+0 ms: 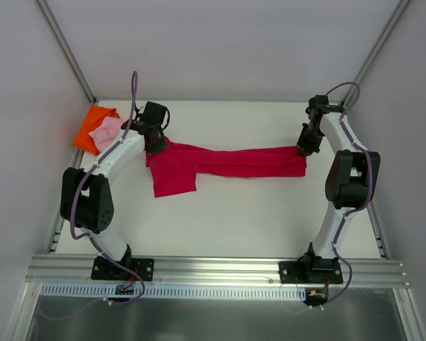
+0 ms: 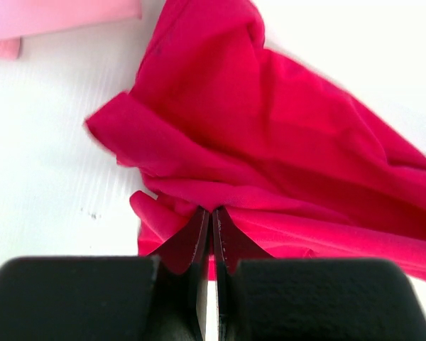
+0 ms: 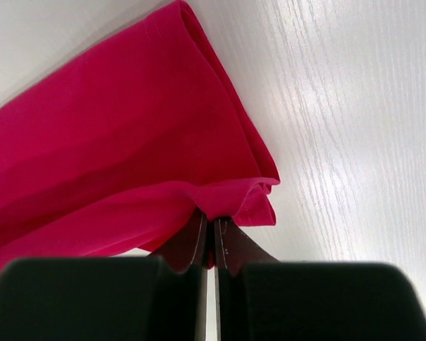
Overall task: Fold and stack the t-shirts
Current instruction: Fold the other side of the tshirt into a rectangle
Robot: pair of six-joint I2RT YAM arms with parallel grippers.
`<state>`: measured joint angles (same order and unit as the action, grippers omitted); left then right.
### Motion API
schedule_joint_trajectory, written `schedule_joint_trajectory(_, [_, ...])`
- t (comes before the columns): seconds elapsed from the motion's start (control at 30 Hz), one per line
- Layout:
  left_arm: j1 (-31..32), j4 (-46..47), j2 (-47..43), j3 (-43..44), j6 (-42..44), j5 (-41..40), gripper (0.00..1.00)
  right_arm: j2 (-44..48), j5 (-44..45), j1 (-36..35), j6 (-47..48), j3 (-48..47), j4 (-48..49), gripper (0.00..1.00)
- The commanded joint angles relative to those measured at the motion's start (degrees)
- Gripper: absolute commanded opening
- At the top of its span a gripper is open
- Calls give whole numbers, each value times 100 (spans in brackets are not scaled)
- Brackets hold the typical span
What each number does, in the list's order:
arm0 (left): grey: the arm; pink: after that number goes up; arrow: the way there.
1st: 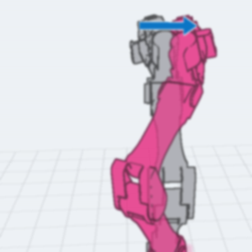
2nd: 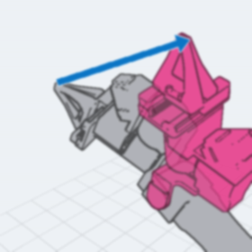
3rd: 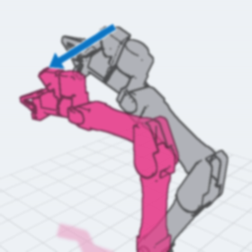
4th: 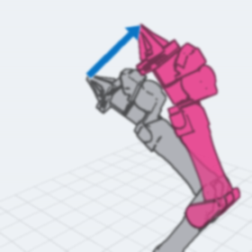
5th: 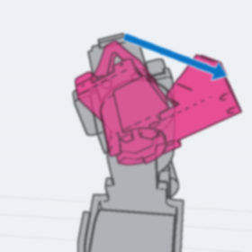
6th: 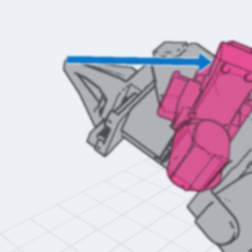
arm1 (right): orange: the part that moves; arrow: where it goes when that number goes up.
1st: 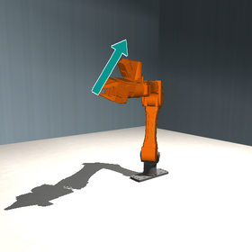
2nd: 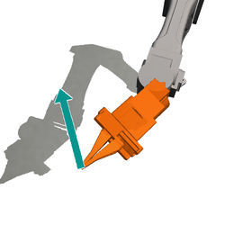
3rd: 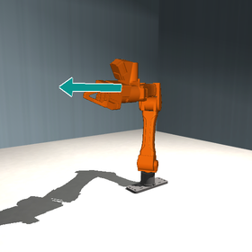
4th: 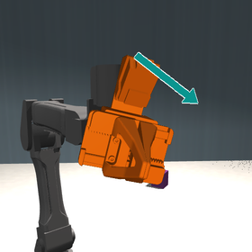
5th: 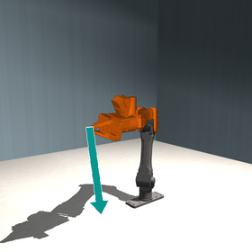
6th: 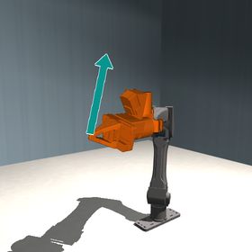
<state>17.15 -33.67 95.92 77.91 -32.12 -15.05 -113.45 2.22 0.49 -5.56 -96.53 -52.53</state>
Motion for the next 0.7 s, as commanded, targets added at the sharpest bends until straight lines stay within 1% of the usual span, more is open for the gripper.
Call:
schedule_joint_trajectory(0.0, [-150,141,181,435,224,-358,0,51,217,-5,213,-129,-99,1])
schedule_joint_trajectory(0.33, [-220,-43,726,1585,346,-551,0,-168,297,-5,345,-445,-107,1])
schedule_joint_trajectory(0.53, [-343,-140,1016,1947,461,-604,0,-353,226,-5,389,-674,-82,1])
schedule_joint_trajectory(0.67, [-457,-192,1227,2149,522,-701,0,-336,419,-14,494,-674,32,1])
